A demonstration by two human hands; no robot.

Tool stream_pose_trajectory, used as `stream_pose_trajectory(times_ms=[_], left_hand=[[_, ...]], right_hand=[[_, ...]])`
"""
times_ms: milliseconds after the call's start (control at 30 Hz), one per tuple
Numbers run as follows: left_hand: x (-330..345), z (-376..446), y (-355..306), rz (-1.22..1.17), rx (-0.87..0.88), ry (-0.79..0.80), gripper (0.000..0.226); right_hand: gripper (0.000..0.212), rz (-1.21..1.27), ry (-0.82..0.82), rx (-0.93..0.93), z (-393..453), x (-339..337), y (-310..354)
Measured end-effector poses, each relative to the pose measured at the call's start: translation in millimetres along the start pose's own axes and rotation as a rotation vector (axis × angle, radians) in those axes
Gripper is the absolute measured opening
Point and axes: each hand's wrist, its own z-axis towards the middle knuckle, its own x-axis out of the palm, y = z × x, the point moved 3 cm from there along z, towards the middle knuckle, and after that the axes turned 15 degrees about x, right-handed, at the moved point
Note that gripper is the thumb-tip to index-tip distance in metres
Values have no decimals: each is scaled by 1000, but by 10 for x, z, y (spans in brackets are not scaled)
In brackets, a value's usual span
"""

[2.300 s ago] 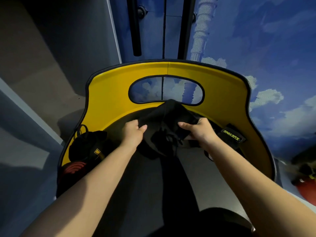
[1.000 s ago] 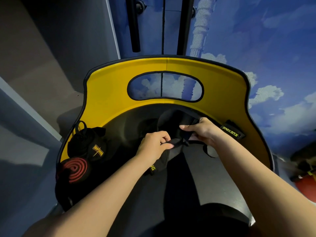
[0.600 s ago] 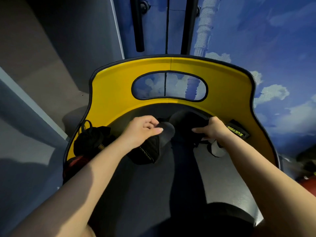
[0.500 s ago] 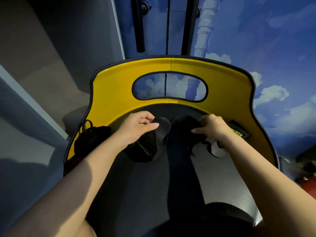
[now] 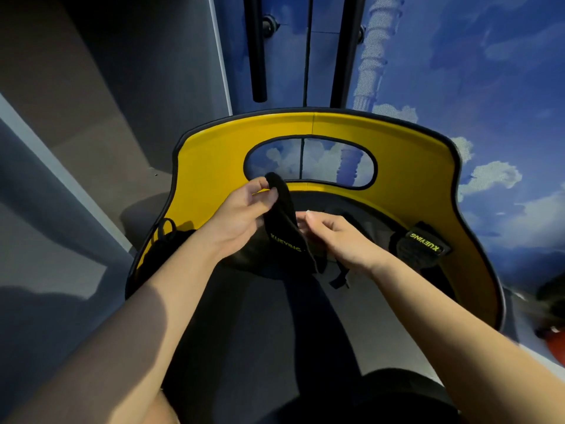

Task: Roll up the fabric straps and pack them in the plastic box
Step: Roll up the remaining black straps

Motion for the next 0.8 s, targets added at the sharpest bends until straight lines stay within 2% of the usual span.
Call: stream_pose_trajectory(times_ms=[100, 200, 300, 367, 400, 467, 500, 567, 633, 700, 800], left_hand=[[-1, 35, -35, -238, 48, 126, 25], [25, 108, -75, -299, 72, 256, 24], [42, 133, -130, -335, 81, 278, 20], [36, 121, -187, -318, 108, 210, 14], [21, 114, -209, -291, 118, 119, 6], [-42, 98, -203, -227, 61, -159, 15], [-86, 73, -174, -211, 20, -294, 20], [-204, -24, -53, -142, -70, -461, 21], [-299, -149, 112, -156, -189, -490, 30], [-296, -265, 225, -194, -250, -390, 43], [-219, -318, 256, -46, -210, -288, 39]], right_hand=[[44, -170, 40, -38, -12, 59, 73], [50, -220, 136, -68, 6, 200, 139], [55, -142, 158, -91, 42, 296, 159], [55, -44, 120, -92, 64, 288, 161], [43, 14, 81, -85, 63, 263, 166], [18, 114, -15, -60, 68, 206, 176], [15, 158, -75, -58, 71, 178, 176], [14, 228, -217, -85, 82, 118, 179], [14, 208, -381, -94, 98, 52, 176], [17, 163, -515, -80, 105, -6, 154], [20, 83, -648, -46, 73, -51, 113]])
